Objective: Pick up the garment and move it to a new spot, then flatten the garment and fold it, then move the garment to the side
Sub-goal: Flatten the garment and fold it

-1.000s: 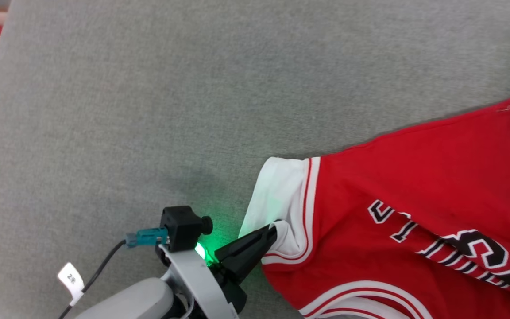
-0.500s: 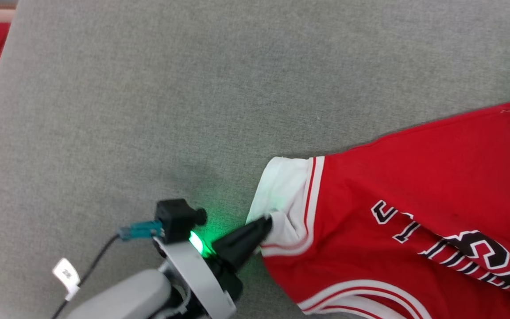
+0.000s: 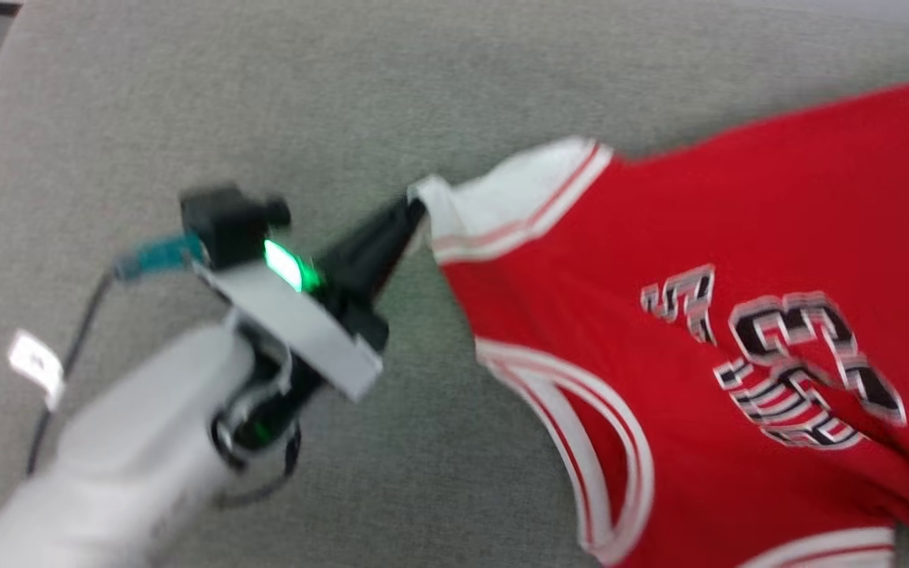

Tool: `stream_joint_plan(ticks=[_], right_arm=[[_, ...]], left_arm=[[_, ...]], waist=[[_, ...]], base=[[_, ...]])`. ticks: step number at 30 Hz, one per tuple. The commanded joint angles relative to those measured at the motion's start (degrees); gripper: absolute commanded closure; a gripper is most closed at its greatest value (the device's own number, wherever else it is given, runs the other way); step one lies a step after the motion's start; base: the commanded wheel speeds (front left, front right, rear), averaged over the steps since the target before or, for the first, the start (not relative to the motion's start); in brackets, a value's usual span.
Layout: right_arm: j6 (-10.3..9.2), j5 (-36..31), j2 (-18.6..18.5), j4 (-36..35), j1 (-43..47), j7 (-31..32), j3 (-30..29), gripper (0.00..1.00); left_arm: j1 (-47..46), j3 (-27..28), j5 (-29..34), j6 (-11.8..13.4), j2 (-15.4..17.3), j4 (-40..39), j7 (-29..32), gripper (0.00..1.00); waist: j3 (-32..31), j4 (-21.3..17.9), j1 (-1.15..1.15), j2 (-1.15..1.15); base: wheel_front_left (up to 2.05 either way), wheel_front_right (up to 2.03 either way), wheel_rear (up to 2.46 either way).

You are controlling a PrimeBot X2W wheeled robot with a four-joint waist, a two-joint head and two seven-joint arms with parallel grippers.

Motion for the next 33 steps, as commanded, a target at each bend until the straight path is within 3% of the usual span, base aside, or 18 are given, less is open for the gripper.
stream_joint_plan(ticks=[1,7,15,22,27,33], right_arm=[[-0.08,-0.12,0.63,1.5,-1.92,-2.02,-2.07,1.0],[-0.08,-2.16,2.88,7.86,-9.76,-9.64,-8.61,1.0],[-0.15,-5.87,6.2,16.64,-26.16,-19.74,-15.02,1.0],[-0.46,-8.1,6.57,21.6,-38.64,-26.51,-18.38,1.0],[-0.48,-8.95,6.51,24.12,-42.49,-27.29,-17.74,1.0],[-0.34,-7.44,7.14,23.72,-38.51,-25.12,-14.32,1.0]], left_arm=[[-2.83,0.82,-0.8,-0.12,-0.32,1.15,0.44,1.0],[-14.41,4.92,-2.11,0.34,-2.02,9.45,1.99,1.0],[-36.98,12.14,-3.11,3.73,-7.16,28.76,2.48,1.0],[-54.45,15.72,-0.44,2.65,-9.53,40.48,-0.43,1.0],[-58.07,18.06,-0.48,0.67,-11.83,41.71,-1.14,1.0],[-50.8,16.95,-2.85,0.05,-13.5,38.04,-1.11,1.0]], waist=[[-0.36,-1.45,0.0,0.0],[1.11,-3.5,0.0,0.0],[5.64,-6.24,0.0,0.0],[7.75,-6.84,0.0,0.0],[7.68,-5.93,0.0,0.0],[8.15,-5.27,0.0,0.0]], base=[[0.0,0.0,0.0],[0.0,0.0,0.0],[0.0,0.0,0.0],[0.0,0.0,0.0],[0.0,0.0,0.0],[0.0,0.0,0.0]])
